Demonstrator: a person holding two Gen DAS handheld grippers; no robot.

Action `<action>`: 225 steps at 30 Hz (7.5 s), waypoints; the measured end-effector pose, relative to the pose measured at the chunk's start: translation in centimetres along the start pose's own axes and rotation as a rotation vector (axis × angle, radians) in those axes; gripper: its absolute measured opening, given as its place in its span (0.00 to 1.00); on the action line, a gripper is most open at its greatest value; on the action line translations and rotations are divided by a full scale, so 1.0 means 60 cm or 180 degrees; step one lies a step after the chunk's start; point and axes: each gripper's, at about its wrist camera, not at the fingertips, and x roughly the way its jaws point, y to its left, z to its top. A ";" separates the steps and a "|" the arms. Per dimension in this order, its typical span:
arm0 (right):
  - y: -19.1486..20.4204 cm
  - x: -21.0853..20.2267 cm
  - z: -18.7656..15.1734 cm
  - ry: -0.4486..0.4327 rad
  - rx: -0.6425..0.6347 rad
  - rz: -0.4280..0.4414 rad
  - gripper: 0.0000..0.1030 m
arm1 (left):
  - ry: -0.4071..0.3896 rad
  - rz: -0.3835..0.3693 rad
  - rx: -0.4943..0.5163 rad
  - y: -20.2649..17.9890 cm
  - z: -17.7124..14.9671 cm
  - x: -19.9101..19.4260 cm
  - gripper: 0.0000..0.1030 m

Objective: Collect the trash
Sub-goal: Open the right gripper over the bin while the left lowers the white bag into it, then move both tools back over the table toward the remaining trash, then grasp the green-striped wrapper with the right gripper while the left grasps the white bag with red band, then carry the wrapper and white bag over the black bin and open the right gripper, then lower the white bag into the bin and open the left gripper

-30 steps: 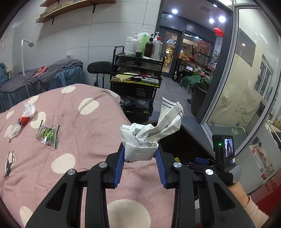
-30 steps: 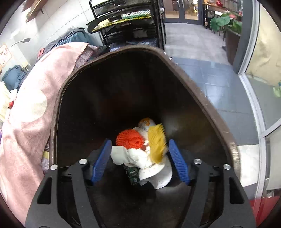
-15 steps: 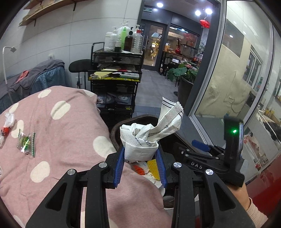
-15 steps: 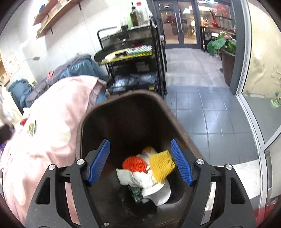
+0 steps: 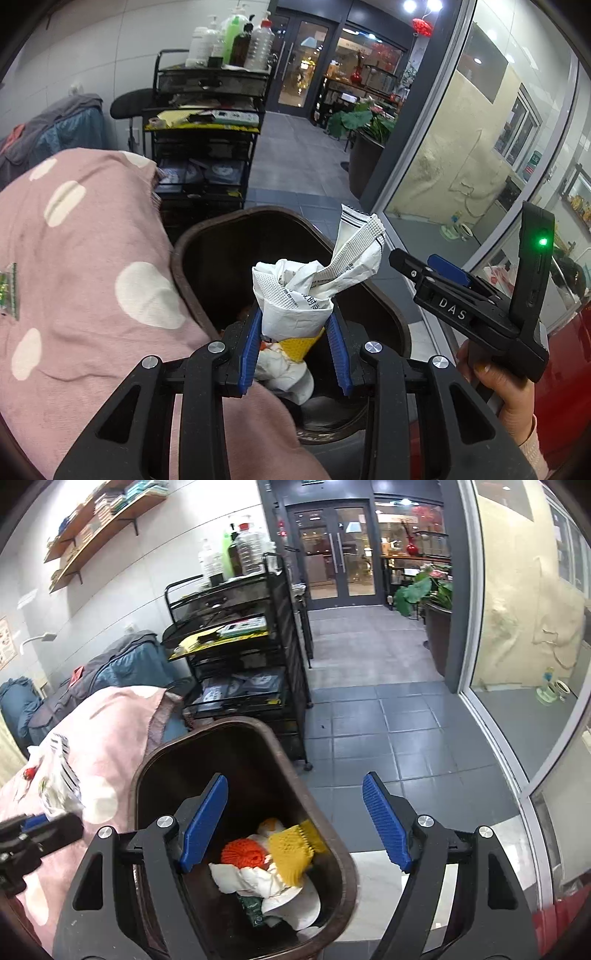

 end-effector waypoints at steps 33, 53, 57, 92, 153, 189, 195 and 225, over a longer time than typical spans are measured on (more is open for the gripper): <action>-0.024 0.003 0.003 0.0043 0.0054 -0.0061 0.82 | 0.0124 0.0178 0.0363 -0.044 -0.029 0.050 0.94; 0.107 0.008 0.013 0.0120 -0.0316 0.0482 0.82 | -0.0660 0.0489 0.0246 0.021 -0.045 -0.116 0.94; 0.165 0.005 0.009 0.0154 -0.0507 0.0678 0.82 | -0.0727 0.0728 0.0125 0.070 -0.053 -0.146 0.94; 0.789 0.134 -0.085 0.1381 -0.2743 0.1717 0.82 | -0.0221 0.2455 -0.0831 0.565 -0.112 -0.299 0.94; 0.336 -0.043 -0.012 0.0516 -0.1180 0.1702 0.18 | -0.0933 0.1387 -0.0525 0.233 -0.077 -0.268 0.23; 0.076 0.018 -0.047 0.0330 -0.0275 0.0368 0.71 | -0.0443 0.0384 -0.0324 0.070 -0.016 -0.082 0.23; 0.043 0.002 -0.040 0.0236 -0.0192 0.0207 0.72 | -0.0142 0.0212 -0.0311 0.041 -0.002 -0.021 0.23; 0.060 -0.049 -0.045 -0.0218 -0.0305 0.0025 0.92 | -0.0982 0.0996 0.0160 0.010 -0.050 -0.124 0.94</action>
